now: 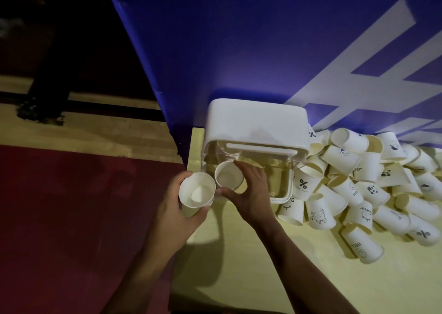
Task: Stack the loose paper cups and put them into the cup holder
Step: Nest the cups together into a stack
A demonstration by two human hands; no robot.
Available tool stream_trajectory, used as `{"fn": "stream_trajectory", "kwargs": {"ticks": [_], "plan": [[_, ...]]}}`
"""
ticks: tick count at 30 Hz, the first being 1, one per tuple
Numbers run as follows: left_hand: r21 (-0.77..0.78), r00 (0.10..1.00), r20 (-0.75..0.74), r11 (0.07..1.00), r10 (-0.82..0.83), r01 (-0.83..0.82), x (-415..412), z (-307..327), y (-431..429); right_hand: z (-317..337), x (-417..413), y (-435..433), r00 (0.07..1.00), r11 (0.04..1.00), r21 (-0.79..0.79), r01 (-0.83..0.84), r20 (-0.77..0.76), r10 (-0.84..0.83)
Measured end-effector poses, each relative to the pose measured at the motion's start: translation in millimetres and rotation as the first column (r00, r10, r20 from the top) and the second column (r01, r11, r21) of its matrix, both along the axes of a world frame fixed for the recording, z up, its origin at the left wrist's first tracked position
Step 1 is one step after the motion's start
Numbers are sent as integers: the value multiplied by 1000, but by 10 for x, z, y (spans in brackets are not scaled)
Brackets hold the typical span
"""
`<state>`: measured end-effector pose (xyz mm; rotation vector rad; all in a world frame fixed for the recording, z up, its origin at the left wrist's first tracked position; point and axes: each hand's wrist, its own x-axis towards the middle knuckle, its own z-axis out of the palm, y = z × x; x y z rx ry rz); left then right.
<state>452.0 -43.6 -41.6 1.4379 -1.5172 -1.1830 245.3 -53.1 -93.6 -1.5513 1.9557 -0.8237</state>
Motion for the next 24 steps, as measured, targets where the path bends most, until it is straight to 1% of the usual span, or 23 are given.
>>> {"fn": "stream_trajectory", "kwargs": {"ticks": [4, 6, 8, 10, 12, 13, 15, 17, 21, 24], "plan": [[-36, 1000, -22, 999, -16, 15, -113, 66, -83, 6, -15, 23, 999, 1000, 16, -27, 32, 26], [-69, 1000, -5, 997, -22, 21, -175, 100, -123, 66, -39, 76, 997, 999, 4, -34, 73, 33], [-76, 1000, 9, 997, -23, 24, -230, 104, -163, 189, -62, 162, 987, 999, -24, 39, 158, -35], [-95, 999, 34, 994, -40, 43, -296, 101, -209, 398, -54, 251, 947, 989, -33, 146, 292, -130], [-126, 994, 81, 988, -77, 87, -390, 98, -253, 606, -29, 293, 910, 985, -48, 166, 392, -134], [-141, 990, 104, 984, -94, 108, -439, 95, -272, 685, -19, 301, 906, 987, -64, 150, 409, -111], [-155, 983, 131, 977, -125, 145, -528, 76, -294, 755, -18, 296, 915, 990, -98, 100, 399, -53], [-155, 978, 147, 973, -147, 170, -590, 23, -313, 746, -36, 280, 926, 990, -114, 77, 376, -29], [-103, 969, 192, 978, -158, 180, -649, -140, -379, 609, -94, 250, 939, 993, -92, 74, 341, -39], [-65, 956, 241, 980, -169, 190, -656, -285, -400, 428, -135, 211, 957, 998, -40, 45, 288, -32]]}}
